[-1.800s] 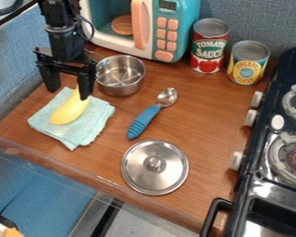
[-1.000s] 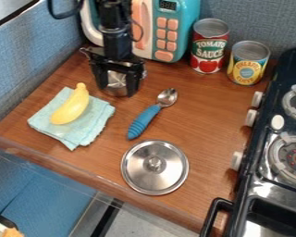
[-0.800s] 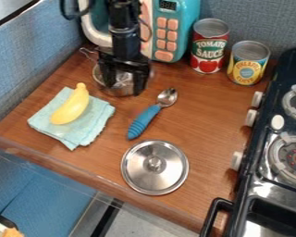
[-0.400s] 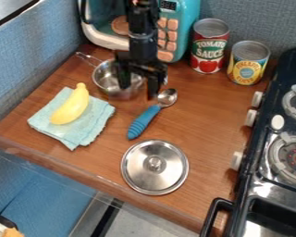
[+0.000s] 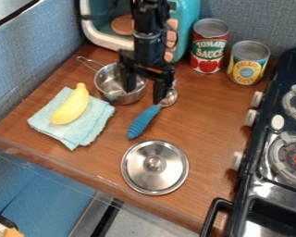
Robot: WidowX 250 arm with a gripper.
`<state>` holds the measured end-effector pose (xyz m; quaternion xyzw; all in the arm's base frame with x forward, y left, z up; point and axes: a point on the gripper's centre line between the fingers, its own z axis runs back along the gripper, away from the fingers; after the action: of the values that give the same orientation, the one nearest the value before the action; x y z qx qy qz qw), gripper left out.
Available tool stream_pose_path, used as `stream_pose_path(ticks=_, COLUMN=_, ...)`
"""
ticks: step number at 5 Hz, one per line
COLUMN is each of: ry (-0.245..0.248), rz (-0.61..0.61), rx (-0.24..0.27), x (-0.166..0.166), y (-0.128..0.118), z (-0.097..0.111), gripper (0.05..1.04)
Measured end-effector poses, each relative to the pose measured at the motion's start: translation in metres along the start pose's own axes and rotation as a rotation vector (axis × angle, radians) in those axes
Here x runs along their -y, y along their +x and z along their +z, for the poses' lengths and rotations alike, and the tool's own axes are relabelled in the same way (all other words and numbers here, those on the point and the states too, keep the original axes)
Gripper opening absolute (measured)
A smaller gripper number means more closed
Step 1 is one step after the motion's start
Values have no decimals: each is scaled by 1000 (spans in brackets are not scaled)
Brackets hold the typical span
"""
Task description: Move the silver pot lid to the top of the silver pot
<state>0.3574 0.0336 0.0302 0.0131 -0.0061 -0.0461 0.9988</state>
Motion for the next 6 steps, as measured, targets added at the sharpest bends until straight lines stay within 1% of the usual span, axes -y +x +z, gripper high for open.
stream_pose_path(ticks=1, ry=5, rz=-6, rx=-12, x=0, y=-4, z=-7, gripper=999)
stream_pose_path(ticks=2, ry=-2, rz=-58, rx=-70, x=21, y=-34, z=-25, gripper=999)
stream_pose_path(ticks=3, ry=5, rz=-120, rx=-18, x=43, y=-65, z=-4, gripper=999)
stream_pose_path(ticks=4, ry=22, rz=-168, rx=-50, x=59, y=-93, z=-18, gripper=999)
stream_pose_path(ticks=5, ry=35, rz=-193, rx=-32, x=75, y=-99, z=-25, gripper=999)
stream_pose_path(ticks=6, ry=23, rz=-186, rx=-19, x=83, y=-95, z=-39, gripper=999)
